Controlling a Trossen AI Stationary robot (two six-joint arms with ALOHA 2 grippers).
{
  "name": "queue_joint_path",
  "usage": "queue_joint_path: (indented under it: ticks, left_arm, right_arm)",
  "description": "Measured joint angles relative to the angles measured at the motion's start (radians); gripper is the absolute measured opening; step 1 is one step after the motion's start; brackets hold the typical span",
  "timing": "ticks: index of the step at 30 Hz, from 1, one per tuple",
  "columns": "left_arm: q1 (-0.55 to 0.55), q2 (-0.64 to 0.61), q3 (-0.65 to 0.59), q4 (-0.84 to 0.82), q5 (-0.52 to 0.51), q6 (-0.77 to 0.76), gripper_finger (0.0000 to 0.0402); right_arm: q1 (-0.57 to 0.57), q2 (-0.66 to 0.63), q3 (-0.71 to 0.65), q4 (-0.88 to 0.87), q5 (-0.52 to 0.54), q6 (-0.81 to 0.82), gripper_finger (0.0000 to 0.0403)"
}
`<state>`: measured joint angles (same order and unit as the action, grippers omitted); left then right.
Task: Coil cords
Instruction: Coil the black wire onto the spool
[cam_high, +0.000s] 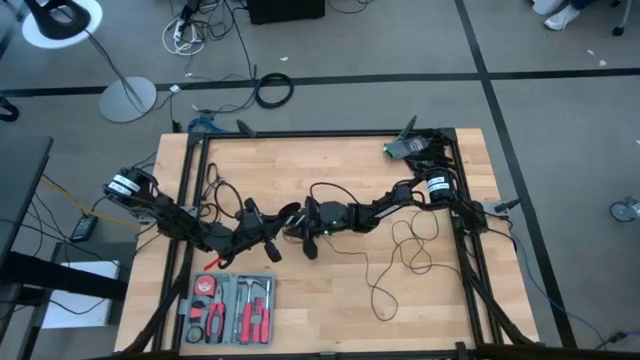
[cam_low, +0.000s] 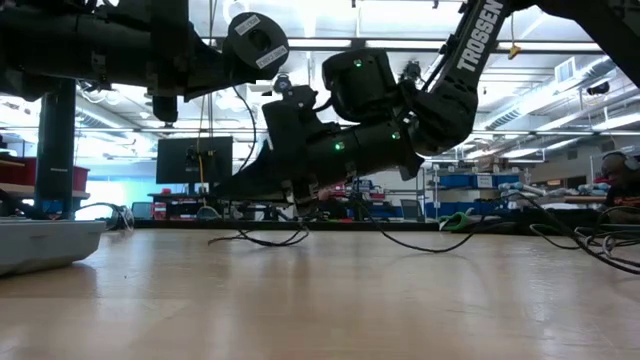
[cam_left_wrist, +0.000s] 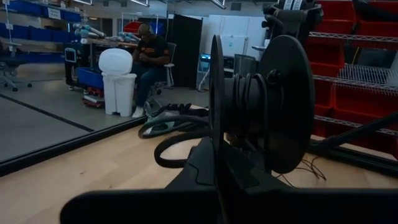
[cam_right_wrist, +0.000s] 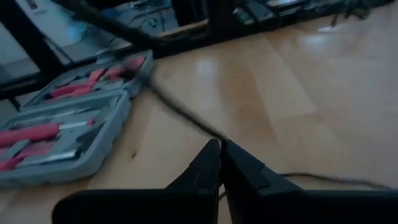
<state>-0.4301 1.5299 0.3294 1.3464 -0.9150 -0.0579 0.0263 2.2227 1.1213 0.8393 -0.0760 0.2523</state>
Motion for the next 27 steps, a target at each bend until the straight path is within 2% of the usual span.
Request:
queue_joint_path:
  ticks: [13, 21, 27]
  left_arm:
    - [-0.002, 0.0, 0.0, -0.018, 0.0, -0.005, 0.0]
    - [-0.003, 0.0, 0.0, -0.048, -0.01, -0.029, 0.0]
    - [-0.003, 0.0, 0.0, -0.051, -0.014, -0.032, 0.0]
  right_arm:
    - [-0.019, 0.0, 0.0, -0.005, -0.083, 0.04, 0.0038]
    - [-0.041, 0.0, -0.001, -0.031, -0.093, 0.043, 0.0039]
    - [-0.073, -0.025, -0.001, -0.04, -0.168, 0.057, 0.0039]
